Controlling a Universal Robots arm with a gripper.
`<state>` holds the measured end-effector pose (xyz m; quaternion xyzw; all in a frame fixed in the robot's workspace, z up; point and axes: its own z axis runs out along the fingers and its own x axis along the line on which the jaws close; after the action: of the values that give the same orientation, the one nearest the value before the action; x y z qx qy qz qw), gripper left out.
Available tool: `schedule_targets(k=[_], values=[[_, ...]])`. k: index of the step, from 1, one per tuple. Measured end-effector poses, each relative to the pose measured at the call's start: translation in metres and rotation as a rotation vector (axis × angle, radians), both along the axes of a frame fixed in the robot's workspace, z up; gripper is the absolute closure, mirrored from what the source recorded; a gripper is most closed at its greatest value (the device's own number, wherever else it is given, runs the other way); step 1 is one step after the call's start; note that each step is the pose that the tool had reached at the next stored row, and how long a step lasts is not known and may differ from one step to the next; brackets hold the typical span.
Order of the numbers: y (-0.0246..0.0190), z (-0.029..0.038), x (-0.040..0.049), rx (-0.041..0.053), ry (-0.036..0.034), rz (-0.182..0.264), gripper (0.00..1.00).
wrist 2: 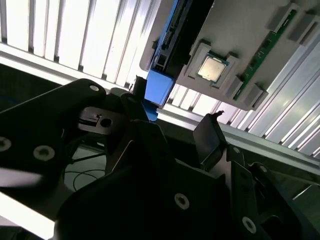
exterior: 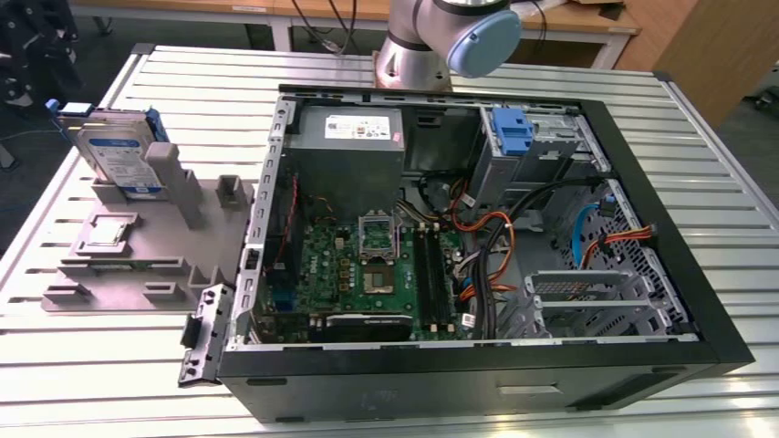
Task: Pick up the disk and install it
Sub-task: 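Pick up the disk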
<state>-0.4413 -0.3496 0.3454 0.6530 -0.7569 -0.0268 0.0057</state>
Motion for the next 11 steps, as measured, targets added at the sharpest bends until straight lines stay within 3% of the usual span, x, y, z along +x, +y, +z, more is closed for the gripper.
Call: schedule_targets(k=[8,11], values=[[0.0003,-0.0050,0.0000,0.0104,-0.0002,0.090,0.35],[0.0007,-0.0092,0.0000,0.0120,-0.0012,0.094,0.35]])
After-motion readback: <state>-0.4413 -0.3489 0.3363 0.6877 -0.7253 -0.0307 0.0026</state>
